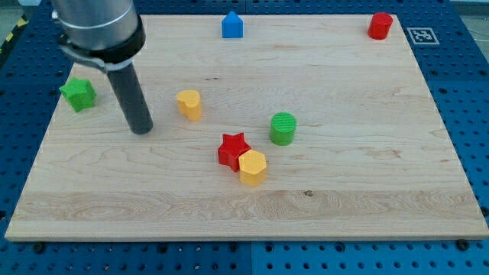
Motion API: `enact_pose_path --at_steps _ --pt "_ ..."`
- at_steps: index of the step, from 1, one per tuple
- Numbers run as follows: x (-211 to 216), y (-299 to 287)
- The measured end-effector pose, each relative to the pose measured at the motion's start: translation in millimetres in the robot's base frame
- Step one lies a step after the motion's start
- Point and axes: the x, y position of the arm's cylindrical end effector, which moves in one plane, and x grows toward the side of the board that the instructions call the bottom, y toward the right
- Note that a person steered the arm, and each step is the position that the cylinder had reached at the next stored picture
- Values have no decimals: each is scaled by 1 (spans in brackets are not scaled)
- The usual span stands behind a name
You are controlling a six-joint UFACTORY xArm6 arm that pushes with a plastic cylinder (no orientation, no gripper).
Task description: Separate red star and yellow hexagon
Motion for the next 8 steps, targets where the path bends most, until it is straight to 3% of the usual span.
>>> enact_pose_path --at_steps 4,6,8 --pt "73 103" --pt "84 142" --pt "84 143"
